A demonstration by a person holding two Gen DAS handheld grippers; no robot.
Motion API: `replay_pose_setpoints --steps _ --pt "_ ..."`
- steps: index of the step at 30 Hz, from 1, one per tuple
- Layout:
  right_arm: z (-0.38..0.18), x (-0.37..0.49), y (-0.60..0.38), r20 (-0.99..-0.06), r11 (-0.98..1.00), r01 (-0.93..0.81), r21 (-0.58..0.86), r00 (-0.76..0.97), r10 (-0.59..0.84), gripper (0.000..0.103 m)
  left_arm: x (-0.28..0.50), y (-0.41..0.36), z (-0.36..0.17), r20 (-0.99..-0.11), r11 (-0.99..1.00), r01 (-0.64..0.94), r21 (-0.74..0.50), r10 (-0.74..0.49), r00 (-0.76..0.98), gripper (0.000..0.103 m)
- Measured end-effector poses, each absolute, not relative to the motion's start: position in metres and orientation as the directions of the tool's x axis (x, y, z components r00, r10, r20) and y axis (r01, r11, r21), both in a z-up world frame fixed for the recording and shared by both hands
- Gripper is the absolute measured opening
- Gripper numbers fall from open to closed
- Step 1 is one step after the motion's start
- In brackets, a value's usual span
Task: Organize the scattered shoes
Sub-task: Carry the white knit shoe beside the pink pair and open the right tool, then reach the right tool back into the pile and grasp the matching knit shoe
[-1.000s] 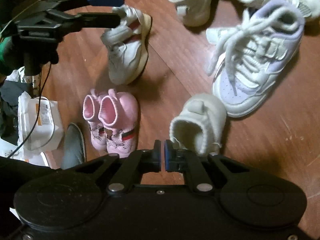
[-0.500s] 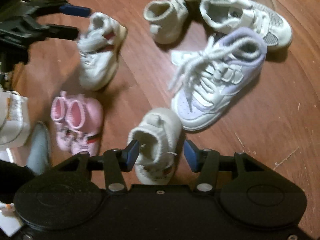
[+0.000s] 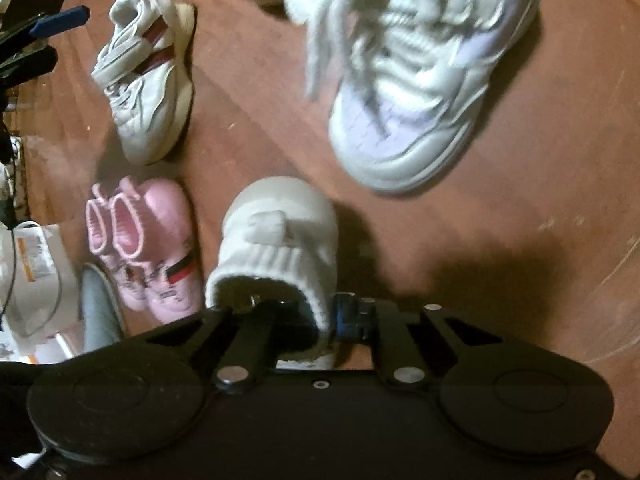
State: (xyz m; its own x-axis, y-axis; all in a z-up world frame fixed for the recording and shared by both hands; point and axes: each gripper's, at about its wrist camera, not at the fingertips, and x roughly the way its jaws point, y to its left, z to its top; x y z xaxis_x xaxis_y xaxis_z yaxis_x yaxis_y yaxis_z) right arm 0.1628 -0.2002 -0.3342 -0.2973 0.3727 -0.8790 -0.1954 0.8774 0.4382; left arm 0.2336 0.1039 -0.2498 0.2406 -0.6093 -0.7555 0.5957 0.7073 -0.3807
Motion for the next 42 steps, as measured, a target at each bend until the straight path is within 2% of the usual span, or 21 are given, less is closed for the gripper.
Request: replay_pose_setpoints --steps 12,19,23,26,38,40,41,42 --pt "-0.341 0.152 -0.138 -0.891 0.864 -0.297 0.406 -0.337 0.303 0.009 0.228 0.106 -0.252 -0.758 0.702 0.599 -0.385 -0.611 0.229 0.078" --pt "-0.343 0.150 -0.121 -0.892 0.868 -0.300 0.396 -0.351 0.286 0.010 0.227 0.109 -0.252 -0.755 0.704 0.595 -0.388 -0.613 0.233 0.078" --pt "-0.340 0.152 -0.118 -0.900 0.873 -0.305 0.380 -0.338 0.274 0.018 0.226 0.110 -0.252 -0.756 0.706 0.594 -0.386 -0.611 0.236 0.078" --pt "-0.334 0.152 -0.118 -0.906 0.871 -0.317 0.374 -0.326 0.270 0.027 0.227 0.110 -0.251 -0.755 0.706 0.594 -0.385 -0.611 0.236 0.078" --pt "-0.321 0.151 -0.091 -0.910 0.813 -0.425 0.397 -0.299 0.288 0.029 0.228 0.101 -0.246 -0.745 0.692 0.611 -0.384 -0.623 0.237 0.078" --pt "-0.320 0.155 -0.095 -0.915 0.819 -0.425 0.385 -0.294 0.277 0.038 0.230 0.102 -0.247 -0.747 0.696 0.606 -0.384 -0.620 0.239 0.078" --pt "-0.319 0.157 -0.097 -0.918 0.822 -0.426 0.378 -0.290 0.272 0.048 0.230 0.103 -0.246 -0.747 0.697 0.606 -0.384 -0.620 0.240 0.078" --pt "-0.317 0.159 -0.099 -0.918 0.825 -0.420 0.378 -0.289 0.273 0.049 0.230 0.103 -0.246 -0.747 0.697 0.606 -0.384 -0.620 0.240 0.078"
